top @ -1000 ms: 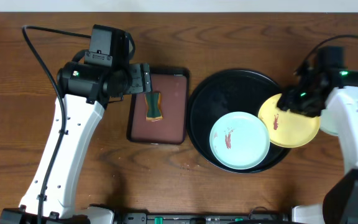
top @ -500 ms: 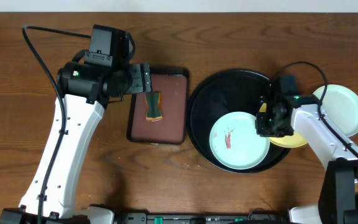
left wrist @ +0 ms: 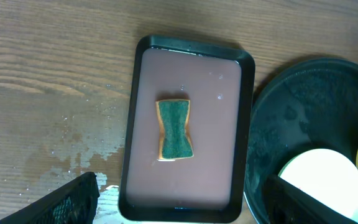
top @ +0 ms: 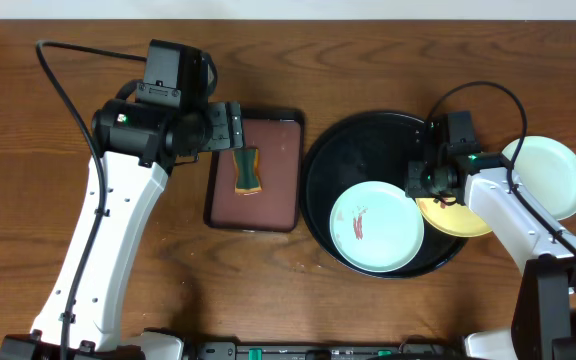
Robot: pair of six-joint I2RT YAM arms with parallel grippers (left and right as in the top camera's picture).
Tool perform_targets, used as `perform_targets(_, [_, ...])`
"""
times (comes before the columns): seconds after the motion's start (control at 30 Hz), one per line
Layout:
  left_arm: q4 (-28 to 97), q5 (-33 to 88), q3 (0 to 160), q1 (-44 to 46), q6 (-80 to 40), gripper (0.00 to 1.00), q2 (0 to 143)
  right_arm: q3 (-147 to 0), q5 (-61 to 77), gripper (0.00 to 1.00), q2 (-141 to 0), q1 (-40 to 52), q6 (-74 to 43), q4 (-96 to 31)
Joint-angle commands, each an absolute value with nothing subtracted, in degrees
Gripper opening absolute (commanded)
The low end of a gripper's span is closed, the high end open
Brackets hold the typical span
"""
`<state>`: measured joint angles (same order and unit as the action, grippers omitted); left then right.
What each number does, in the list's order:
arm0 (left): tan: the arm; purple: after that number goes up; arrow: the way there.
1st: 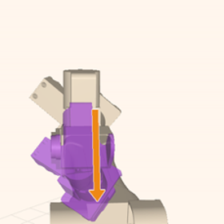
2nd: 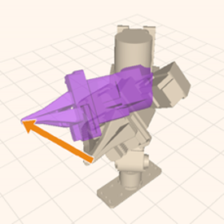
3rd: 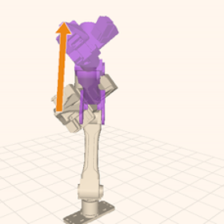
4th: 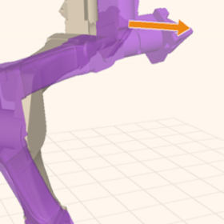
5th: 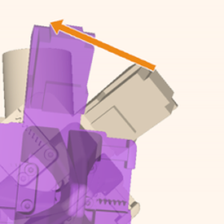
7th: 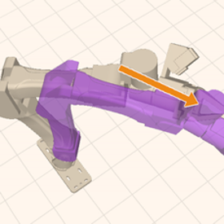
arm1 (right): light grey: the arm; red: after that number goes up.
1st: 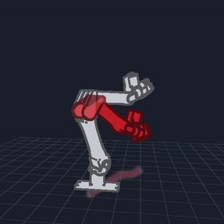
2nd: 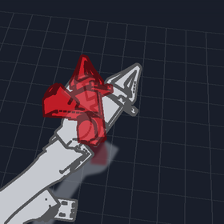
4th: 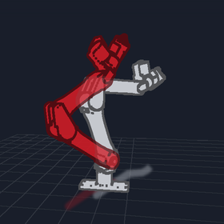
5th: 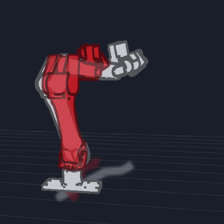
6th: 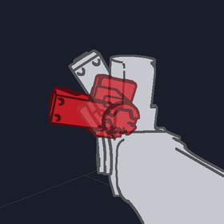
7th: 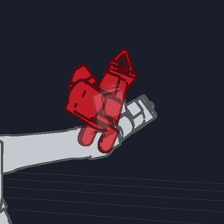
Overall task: Clean dirty plates on tray and stack at the side
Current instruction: 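Reach the right gripper to the yellow plate rim and grip it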
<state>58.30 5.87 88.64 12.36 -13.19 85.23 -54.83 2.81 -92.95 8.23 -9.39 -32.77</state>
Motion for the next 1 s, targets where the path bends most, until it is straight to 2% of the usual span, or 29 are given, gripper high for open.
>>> perform_targets(0.0, [58.46, 5.96, 89.12, 12.01, -12.67, 0.85, 85.08, -55.72, 4.58, 0.01, -92.75, 8.45, -7.40, -33.91])
perform_targets(0.03, [58.46, 5.96, 89.12, 12.01, -12.67, 0.85, 85.08, -56.16, 4.58, 0.02, -92.47, 8.25, -7.42, -34.46])
perform_targets(0.17, [58.46, 5.96, 89.12, 12.01, -12.67, 0.85, 85.08, -64.79, 6.63, 0.22, -88.62, 3.44, -8.51, -43.66])
perform_targets(0.23, [58.46, 5.96, 89.12, 12.01, -12.67, 0.85, 85.08, -68.84, 6.63, 0.26, -87.70, -1.61, -8.49, -48.90])
perform_targets(0.5, [58.46, 5.96, 89.12, 12.01, -12.67, 0.85, 85.08, -65.36, 6.37, 0.26, -88.73, -20.93, -8.10, -51.18])
perform_targets(0.6, [58.46, 5.96, 89.12, 12.01, -12.67, 0.85, 85.08, -62.87, 11.46, 0.30, -89.67, -25.87, -5.06, -50.00])
perform_targets(0.7, [58.48, 5.96, 89.12, 12.01, -12.67, 0.85, 85.08, -61.47, 16.34, 0.35, -89.91, -26.11, -2.90, -48.51])
perform_targets(0.87, [58.46, 5.96, 89.12, 12.01, -12.67, 0.85, 85.08, -60.77, 1.98, 0.34, -89.93, -25.47, -9.63, -49.25])
perform_targets(0.97, [58.46, 5.96, 89.12, 12.01, -12.67, 0.85, 85.08, -60.07, 1.58, 0.32, -89.97, -25.50, -9.72, -47.97])
